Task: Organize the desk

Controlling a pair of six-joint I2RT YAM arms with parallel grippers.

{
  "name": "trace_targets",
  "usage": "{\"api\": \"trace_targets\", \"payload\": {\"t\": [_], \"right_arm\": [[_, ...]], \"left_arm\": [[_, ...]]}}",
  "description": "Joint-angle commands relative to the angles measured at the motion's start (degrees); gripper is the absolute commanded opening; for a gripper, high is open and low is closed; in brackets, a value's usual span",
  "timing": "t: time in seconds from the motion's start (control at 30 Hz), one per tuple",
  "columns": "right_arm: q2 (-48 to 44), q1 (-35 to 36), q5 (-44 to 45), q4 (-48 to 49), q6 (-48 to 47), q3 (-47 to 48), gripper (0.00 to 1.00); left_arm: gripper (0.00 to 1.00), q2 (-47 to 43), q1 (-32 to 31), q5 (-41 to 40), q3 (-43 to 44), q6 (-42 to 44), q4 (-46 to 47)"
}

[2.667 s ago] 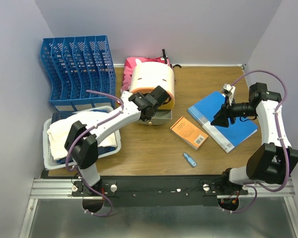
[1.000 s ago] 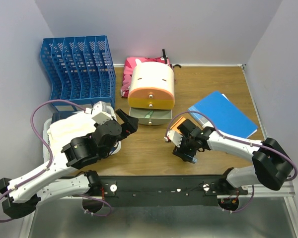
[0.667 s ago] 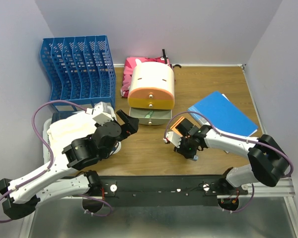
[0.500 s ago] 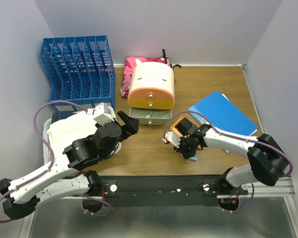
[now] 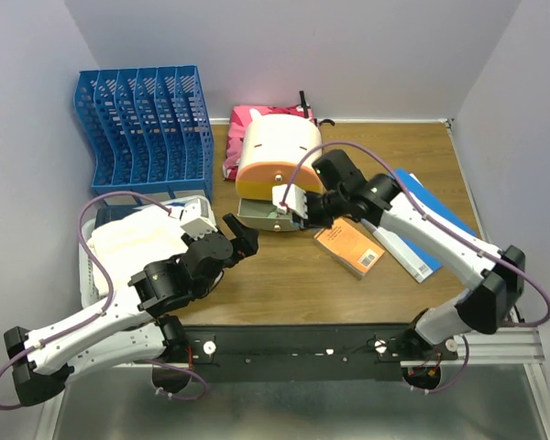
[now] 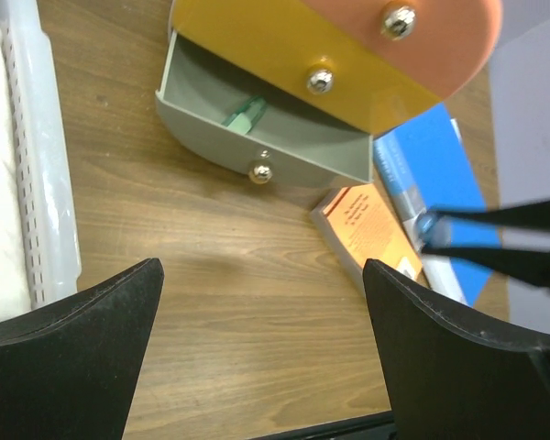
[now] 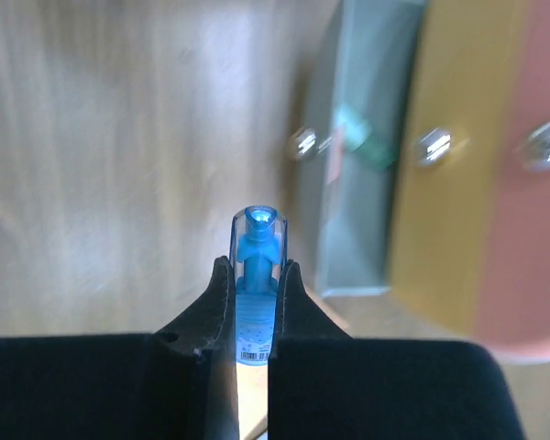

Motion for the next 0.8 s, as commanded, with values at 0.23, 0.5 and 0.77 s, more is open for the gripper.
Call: {"api": "trace_targets", "payload": {"t": [0.23,0.5,0.77], "right_arm": [[16.58,0.29,4.16,8.38,-2.83,15.35,0.04],[18.26,0.29,10.05,12.70,-3.27,11.40,0.11],[18.79,0.29,13.13,13.59,-1.25,8.76,0.27]], "left_arm": [[0.99,1.79,0.84,1.05,-3.82,-0.98,2.88],[0.99,2.58,3.73,4.74,-6.28,0.16,6.91],[0.99,6.27,7.87,11.94,-7.77,2.27,13.33]]}}
